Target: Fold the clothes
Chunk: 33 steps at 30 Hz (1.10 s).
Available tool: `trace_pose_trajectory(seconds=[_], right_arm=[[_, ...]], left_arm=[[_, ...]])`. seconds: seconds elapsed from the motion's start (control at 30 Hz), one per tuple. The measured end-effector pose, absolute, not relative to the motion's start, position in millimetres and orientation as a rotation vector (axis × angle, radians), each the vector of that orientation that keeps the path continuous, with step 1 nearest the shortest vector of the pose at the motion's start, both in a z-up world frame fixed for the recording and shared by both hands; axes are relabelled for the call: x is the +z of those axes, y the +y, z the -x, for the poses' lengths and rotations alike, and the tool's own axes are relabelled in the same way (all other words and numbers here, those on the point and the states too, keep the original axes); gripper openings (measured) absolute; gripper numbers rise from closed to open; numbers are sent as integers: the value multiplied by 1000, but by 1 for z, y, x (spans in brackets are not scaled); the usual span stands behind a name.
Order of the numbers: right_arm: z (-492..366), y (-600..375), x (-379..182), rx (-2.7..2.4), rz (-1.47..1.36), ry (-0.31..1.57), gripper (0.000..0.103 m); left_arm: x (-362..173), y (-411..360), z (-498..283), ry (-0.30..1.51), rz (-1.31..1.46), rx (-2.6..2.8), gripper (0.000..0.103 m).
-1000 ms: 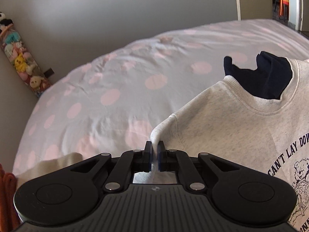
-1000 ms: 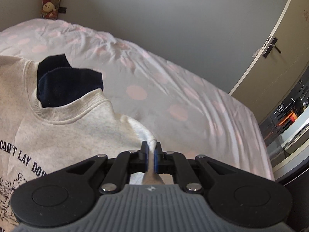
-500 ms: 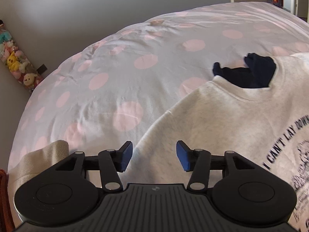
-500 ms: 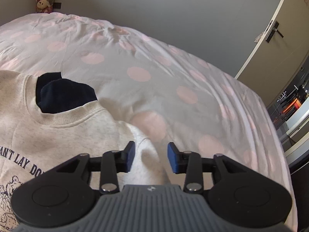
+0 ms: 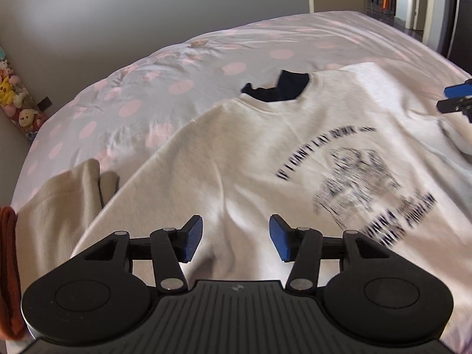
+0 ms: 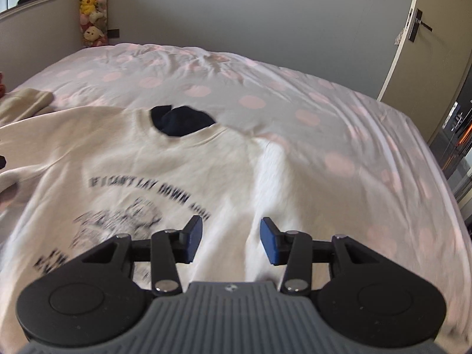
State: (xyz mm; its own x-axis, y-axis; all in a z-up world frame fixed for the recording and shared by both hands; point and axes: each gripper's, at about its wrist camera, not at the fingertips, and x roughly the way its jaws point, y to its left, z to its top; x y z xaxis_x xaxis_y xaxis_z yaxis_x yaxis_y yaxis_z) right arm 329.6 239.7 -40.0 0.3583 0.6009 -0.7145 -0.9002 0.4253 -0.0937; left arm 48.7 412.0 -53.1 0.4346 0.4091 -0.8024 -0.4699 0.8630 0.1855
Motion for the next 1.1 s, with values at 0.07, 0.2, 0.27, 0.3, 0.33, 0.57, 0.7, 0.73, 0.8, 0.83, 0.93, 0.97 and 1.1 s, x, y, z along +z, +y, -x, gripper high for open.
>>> trace_pose_trajectory(seconds=[0.07,0.2,0.27,0.3,0.33,0.57,0.7,0.73,0.8,0.83,0.93,0.97,1.1], right_arm=[[-308,217,-38,1038,513,682,47],[-262,172,-39,1050,489,717,49],[-243,150,-41,1048,475,732,54],[-233,139,-43,1048,466,740,55],[-224,129,-44,1047,457,748,55],[-169,69,-57,1017,404,784,58],[-149,42,-67,985,355,777,63],[-144,36,-70,977,345,768,67],[-136,26,-72,961,336,720,71],[-132,22,-71,957,330,692,72],[-131,13,-66,974,269,646,75],[-133,10,-66,974,244,649,75],[-144,2,-70,961,162,680,75]], left_arm=[[-49,387,-29,981,70,525,48],[-48,338,7,992,75,473,48],[-50,316,22,1006,74,445,48],[-52,306,29,1014,70,431,48],[-55,295,34,1024,61,419,48],[-86,236,51,1098,14,314,50],[-107,216,46,1129,-35,285,52],[-114,212,43,1141,-52,277,52],[-127,206,38,1168,-95,260,52],[-133,202,35,1181,-117,251,52],[-154,197,27,1235,-183,233,52],[-161,197,25,1258,-206,231,52],[-190,197,16,1346,-291,217,52]])
